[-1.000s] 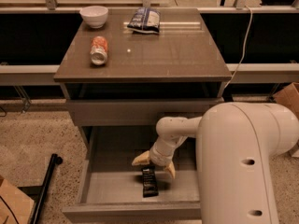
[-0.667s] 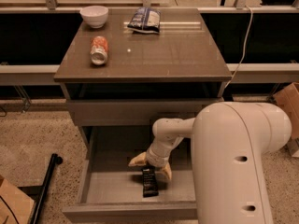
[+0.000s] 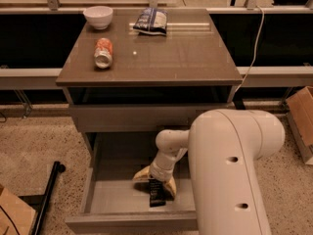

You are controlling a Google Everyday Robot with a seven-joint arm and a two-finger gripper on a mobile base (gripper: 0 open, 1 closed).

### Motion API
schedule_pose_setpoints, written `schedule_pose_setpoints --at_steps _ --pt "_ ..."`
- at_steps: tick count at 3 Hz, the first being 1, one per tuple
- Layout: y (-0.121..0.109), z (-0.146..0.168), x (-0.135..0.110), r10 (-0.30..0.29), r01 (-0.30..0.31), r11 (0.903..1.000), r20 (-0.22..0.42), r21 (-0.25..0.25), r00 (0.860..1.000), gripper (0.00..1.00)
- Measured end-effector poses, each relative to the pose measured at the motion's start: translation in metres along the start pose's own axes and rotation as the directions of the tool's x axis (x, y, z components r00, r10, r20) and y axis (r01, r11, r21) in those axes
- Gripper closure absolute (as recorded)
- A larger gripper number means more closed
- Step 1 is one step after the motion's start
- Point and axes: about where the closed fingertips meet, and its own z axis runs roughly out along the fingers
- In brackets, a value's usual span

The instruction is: Pick rxbar chocolate from middle drawer and place on counter

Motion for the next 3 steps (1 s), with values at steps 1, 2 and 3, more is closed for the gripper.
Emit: schedule_pose_setpoints --at_steps 1,2,3 --pt "-0.0089 0.0198 -0.0062 0.057 -0.057 0.9984 -0.040 0.002 0.998 0.13" --pt "-0.0079 0.0154 -0.0044 0.057 -0.057 0.9984 -0.041 0.002 0.998 0.33" --pt "-0.0072 0.0118 -0.0030 0.057 -0.057 0.9984 -0.041 0.002 0.998 0.58"
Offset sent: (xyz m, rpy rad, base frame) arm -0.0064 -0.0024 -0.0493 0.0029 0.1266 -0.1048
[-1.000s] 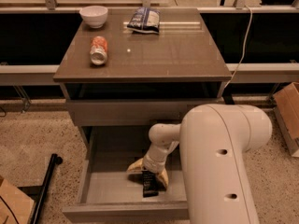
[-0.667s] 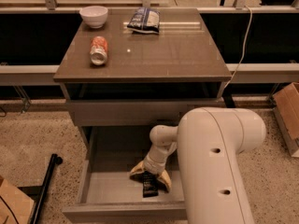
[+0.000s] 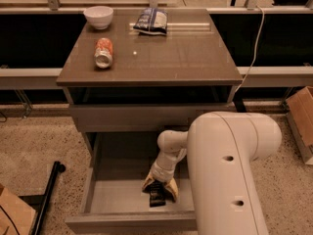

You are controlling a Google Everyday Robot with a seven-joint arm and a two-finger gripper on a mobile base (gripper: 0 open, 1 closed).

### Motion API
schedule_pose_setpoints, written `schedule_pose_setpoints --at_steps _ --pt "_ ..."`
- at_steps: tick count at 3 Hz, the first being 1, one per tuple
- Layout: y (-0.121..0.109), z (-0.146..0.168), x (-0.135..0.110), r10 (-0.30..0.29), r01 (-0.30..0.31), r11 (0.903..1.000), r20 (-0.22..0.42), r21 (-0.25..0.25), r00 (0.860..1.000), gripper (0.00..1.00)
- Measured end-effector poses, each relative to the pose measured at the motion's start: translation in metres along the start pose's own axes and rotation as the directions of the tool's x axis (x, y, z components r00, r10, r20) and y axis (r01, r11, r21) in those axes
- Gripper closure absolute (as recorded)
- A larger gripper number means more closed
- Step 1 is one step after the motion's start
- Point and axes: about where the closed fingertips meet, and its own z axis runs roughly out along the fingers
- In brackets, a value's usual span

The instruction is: Pick rxbar chocolate from middle drawer and place on counter

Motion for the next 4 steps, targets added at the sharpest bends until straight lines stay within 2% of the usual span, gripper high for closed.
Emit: schedule_pose_setpoints --at_steps 1,2,4 --pt "0.0012 -0.0057 0.0025 0.000 0.000 1.0000 0.000 0.000 1.000 0.81" --pt "0.0023 -0.0115 0.0051 0.000 0.000 1.0000 0.000 0.000 1.000 1.00" --pt "0.0024 -0.0117 0.0052 0.000 0.000 1.0000 0.000 0.000 1.000 1.00"
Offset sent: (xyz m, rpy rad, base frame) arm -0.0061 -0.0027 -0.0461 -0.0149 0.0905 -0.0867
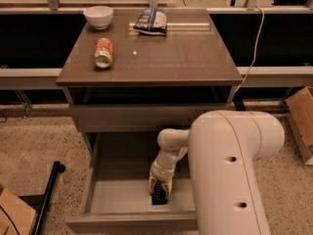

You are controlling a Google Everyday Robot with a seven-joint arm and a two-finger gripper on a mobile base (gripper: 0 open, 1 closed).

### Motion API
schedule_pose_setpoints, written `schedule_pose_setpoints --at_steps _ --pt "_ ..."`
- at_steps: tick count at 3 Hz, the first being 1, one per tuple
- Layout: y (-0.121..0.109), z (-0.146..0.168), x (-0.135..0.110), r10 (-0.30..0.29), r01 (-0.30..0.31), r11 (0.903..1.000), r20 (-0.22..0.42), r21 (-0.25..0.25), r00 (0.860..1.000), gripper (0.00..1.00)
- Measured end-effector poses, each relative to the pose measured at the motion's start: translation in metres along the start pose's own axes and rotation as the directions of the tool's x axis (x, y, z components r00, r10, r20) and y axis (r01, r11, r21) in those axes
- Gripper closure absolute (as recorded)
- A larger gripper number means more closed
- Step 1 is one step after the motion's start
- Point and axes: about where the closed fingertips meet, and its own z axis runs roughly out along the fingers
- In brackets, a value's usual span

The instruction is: Pick rxbar chocolate from middle drawer and place on counter

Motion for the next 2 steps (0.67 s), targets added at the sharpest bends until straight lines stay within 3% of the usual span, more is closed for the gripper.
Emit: schedule_pose_setpoints --at_steps 1,2 --pt "-0.002 -0.018 0.008 -0.059 0.059 0.9965 -0.004 -0.060 0.998 1.00" --pt "-0.004 -0.076 0.039 -0.204 0.204 0.9559 0.021 -0.212 0.979 1.00"
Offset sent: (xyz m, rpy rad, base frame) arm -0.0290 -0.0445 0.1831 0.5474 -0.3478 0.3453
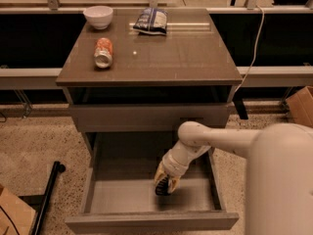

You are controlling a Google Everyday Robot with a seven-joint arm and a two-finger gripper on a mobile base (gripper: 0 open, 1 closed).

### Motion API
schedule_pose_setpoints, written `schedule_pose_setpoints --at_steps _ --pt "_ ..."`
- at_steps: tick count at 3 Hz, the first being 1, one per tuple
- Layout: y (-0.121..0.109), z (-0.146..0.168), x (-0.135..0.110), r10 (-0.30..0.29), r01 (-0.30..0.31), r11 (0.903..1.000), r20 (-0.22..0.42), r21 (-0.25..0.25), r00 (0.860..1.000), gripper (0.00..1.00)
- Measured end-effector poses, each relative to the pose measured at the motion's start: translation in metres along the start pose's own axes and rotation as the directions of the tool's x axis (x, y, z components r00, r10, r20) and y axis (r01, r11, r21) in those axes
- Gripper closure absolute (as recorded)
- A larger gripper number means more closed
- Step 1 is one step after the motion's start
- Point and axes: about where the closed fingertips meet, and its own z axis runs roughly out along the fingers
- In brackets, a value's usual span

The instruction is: Pick rxbar chocolate from middle drawer and place on counter

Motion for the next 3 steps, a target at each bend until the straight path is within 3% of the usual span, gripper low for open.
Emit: schedule_pose_setpoints --at_steps 1,2,3 --pt "0.005 -0.051 0.027 -0.146 0.148 0.9826 0.027 -0.112 0.989 1.00" --pt "0.004 -0.101 0.057 -0.299 0.309 0.9359 0.084 -0.169 0.951 1.00" --pt "0.004 -0.158 0.085 -0.419 0.444 0.8795 0.162 -0.171 0.893 1.00"
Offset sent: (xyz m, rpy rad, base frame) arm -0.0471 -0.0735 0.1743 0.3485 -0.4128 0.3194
